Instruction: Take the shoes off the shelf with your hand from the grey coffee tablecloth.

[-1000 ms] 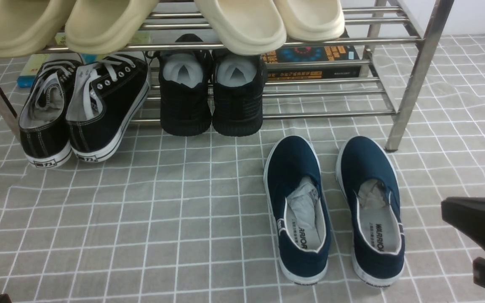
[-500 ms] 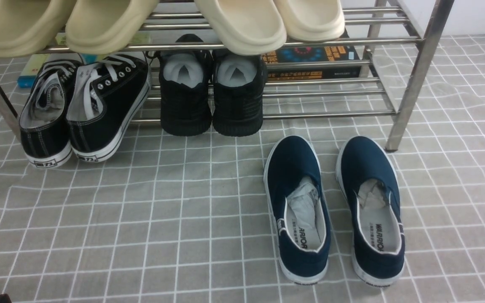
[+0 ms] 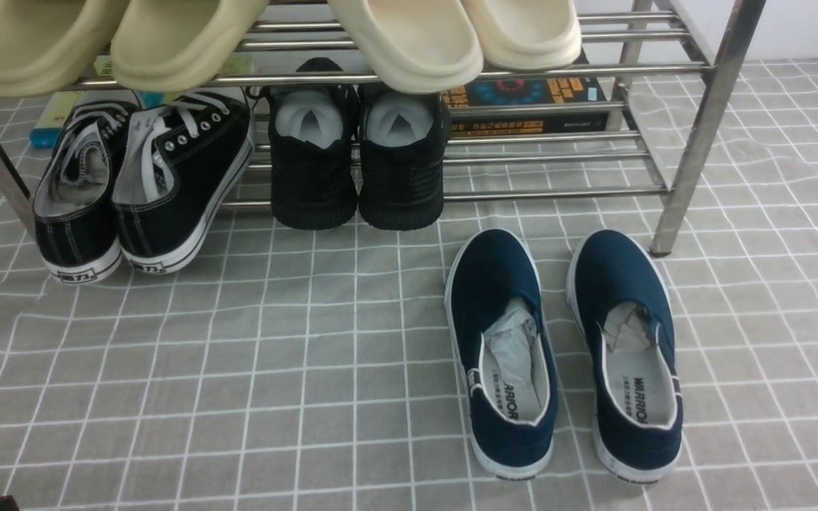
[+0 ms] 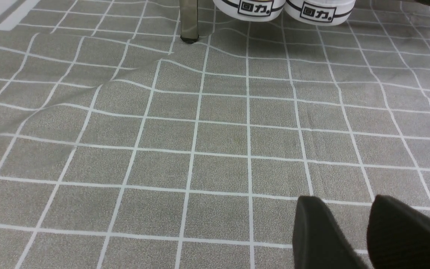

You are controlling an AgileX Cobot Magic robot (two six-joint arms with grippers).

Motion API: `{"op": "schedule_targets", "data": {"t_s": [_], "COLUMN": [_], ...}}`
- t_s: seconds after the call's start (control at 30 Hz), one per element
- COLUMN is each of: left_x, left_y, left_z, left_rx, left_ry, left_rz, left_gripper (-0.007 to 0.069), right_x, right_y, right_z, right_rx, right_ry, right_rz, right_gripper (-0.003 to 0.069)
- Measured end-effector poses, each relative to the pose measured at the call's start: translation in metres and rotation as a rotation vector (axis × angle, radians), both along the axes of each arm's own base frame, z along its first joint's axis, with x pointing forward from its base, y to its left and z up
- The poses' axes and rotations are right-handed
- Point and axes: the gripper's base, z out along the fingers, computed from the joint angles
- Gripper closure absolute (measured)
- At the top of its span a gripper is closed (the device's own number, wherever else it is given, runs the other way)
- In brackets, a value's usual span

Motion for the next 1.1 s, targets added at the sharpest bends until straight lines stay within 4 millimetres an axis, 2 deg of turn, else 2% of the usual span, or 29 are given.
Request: {"op": "schedule_targets", "data": {"t_s": [1.1], "left_x": [0.0000], "left_y": [0.0000], "left_z": [0.0000], "left_rx": [0.000], "left_ry": [0.000], "left_rz": [0.000], "left_gripper": [0.0384], "right_x": [0.0000], "right_y": [-0.0001], "right_z": [0.0000], "right_rx": [-0.002], "right_ry": [0.000], "right_rz": [0.000], "right_gripper": [0.0603]}}
